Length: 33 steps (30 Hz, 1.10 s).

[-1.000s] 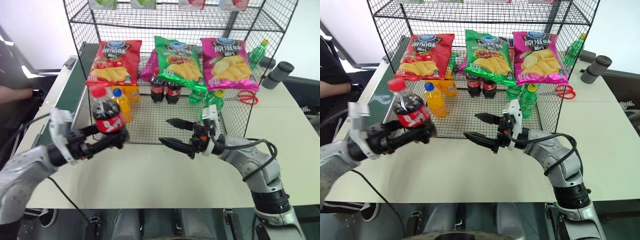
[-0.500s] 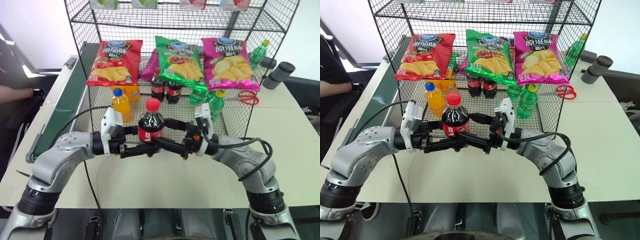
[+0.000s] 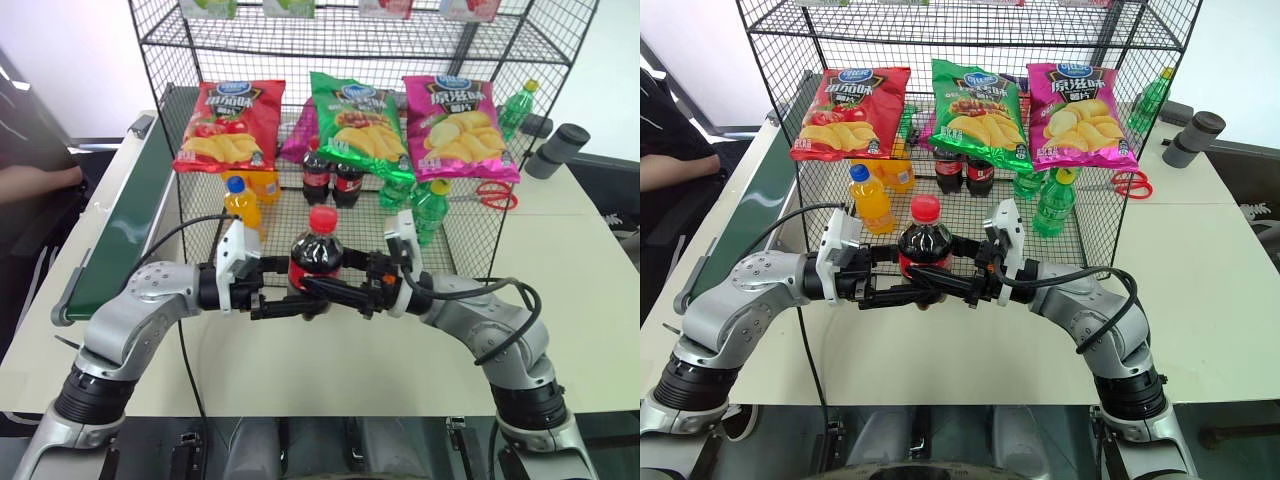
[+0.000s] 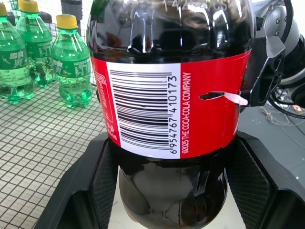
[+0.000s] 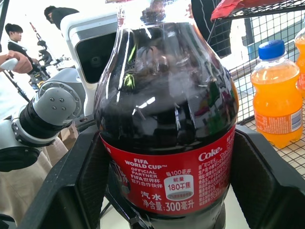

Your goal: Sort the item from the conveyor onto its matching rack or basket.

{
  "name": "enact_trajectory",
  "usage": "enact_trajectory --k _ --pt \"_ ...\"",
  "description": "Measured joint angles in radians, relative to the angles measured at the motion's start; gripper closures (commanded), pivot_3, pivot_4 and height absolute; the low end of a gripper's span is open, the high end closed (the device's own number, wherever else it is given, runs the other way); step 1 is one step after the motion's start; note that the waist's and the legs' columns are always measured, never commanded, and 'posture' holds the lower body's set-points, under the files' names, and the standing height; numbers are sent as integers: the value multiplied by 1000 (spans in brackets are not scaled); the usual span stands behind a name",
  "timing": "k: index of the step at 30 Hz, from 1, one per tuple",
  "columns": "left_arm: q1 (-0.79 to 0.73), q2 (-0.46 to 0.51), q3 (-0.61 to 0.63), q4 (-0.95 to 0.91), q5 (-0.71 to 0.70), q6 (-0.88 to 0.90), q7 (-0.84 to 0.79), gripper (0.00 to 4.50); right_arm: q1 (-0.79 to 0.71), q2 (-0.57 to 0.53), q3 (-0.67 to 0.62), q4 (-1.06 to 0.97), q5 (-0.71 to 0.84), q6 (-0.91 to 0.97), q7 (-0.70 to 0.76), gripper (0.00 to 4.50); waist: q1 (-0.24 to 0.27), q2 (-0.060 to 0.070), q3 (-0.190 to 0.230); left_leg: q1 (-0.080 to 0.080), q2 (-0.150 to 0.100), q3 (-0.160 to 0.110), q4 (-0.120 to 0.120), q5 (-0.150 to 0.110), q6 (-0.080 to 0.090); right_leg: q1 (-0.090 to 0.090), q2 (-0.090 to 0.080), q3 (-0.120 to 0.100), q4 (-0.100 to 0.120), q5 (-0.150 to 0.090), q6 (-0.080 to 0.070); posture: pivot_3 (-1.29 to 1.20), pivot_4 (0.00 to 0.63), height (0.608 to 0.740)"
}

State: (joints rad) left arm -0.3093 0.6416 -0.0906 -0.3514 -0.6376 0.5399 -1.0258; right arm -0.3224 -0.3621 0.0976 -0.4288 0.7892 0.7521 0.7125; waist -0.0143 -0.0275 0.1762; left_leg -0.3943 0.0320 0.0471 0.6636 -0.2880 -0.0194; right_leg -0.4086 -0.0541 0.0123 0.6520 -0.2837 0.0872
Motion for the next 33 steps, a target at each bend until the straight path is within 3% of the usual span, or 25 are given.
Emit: enact_trajectory --k 2,4,13,20,26,33 --pt "0 0 0 0 -3 5 0 734 0 3 0 0 0 0 -1 1528 0 0 0 0 0 0 0 0 0 0 0 0 0 0 0 0 150 740" --pt "0 -2 0 -2 -4 13 1 17 0 7 1 2 -1 4 -7 1528 0 0 0 0 0 0 0 0 0 0 0 0 0 0 0 0 150 740" --pt "93 45 39 5 54 -11 26 17 -1 16 -5 40 -75 -64 -43 1528 -2 0 0 1 1 0 0 0 0 0 2 1 1 0 0 0 150 740" --pt "279 35 217 20 81 -87 119 17 5 33 36 151 -317 -306 -69 1528 -5 0 0 1 2 1 0 0 0 -1 0 2 1 0 0 0 150 740" --pt "350 -44 288 25 117 -183 212 17 10 147 74 387 -499 -541 -147 1528 1 0 0 1 0 1 1 0 0 0 -3 1 3 0 0 0 150 740" --pt "357 -108 319 26 125 -222 292 17 -135 266 38 810 -650 -844 -305 1528 -8 0 0 2 0 2 1 0 0 -1 -3 2 3 0 0 0 150 740"
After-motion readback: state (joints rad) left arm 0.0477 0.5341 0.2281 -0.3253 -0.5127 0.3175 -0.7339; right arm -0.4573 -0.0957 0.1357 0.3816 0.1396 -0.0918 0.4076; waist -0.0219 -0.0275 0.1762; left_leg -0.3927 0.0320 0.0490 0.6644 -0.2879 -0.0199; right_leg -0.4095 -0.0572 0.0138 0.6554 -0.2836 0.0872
